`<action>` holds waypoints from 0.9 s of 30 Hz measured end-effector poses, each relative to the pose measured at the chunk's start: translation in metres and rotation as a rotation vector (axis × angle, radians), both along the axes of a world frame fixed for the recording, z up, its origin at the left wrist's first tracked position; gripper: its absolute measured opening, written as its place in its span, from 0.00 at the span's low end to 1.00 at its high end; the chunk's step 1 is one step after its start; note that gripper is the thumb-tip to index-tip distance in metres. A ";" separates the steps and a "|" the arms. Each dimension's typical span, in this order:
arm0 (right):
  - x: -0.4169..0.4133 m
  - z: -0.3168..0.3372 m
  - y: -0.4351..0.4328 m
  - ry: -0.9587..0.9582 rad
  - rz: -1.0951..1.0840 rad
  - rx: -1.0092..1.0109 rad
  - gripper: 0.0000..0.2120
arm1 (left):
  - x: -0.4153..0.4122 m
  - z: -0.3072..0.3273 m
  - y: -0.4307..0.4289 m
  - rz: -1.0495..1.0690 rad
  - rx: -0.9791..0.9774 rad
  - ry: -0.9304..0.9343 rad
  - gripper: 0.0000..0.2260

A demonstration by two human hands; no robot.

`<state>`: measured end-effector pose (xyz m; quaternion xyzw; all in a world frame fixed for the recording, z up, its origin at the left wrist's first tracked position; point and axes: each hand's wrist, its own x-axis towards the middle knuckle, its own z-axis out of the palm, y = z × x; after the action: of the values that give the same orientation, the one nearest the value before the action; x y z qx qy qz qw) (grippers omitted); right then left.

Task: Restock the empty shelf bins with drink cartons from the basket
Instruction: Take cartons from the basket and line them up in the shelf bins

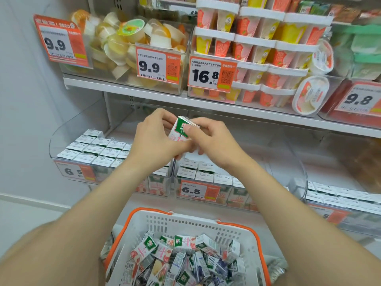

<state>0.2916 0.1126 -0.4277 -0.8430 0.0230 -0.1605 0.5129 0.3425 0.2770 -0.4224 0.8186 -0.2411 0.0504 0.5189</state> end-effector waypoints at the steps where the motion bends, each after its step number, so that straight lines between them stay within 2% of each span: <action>1: -0.005 -0.001 0.003 0.009 0.009 -0.057 0.10 | -0.004 0.002 0.000 -0.041 -0.030 -0.023 0.24; 4: -0.014 -0.004 0.007 -0.015 -0.078 -0.053 0.11 | -0.001 0.005 0.010 -0.188 0.014 -0.045 0.24; 6: -0.019 -0.006 0.013 -0.058 -0.170 -0.073 0.10 | 0.012 0.005 0.025 -0.269 0.165 -0.032 0.28; 8: -0.027 -0.005 0.022 -0.109 -0.233 -0.130 0.09 | 0.030 0.002 0.047 -0.229 0.354 -0.028 0.31; 11: -0.034 -0.003 0.043 -0.180 -0.160 -0.189 0.10 | 0.061 -0.010 0.081 -0.035 0.680 -0.046 0.31; 14: -0.022 -0.002 0.072 -0.207 -0.045 -0.268 0.13 | 0.078 -0.027 0.109 0.033 1.050 0.016 0.45; 16: -0.001 -0.005 0.091 -0.218 -0.013 -0.337 0.14 | 0.084 -0.038 0.124 0.010 1.182 0.100 0.54; 22: 0.092 -0.024 0.131 -0.160 -0.058 -0.505 0.17 | 0.107 -0.053 0.163 -0.054 1.168 0.194 0.66; 27: 0.163 -0.032 0.149 0.007 -0.157 -0.600 0.19 | 0.116 -0.064 0.171 -0.089 1.085 0.150 0.55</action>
<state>0.4551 0.2617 -0.4600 -0.9530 0.0415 -0.1963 0.2269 0.4582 0.4482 -0.4867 0.9591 -0.2291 -0.1615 0.0397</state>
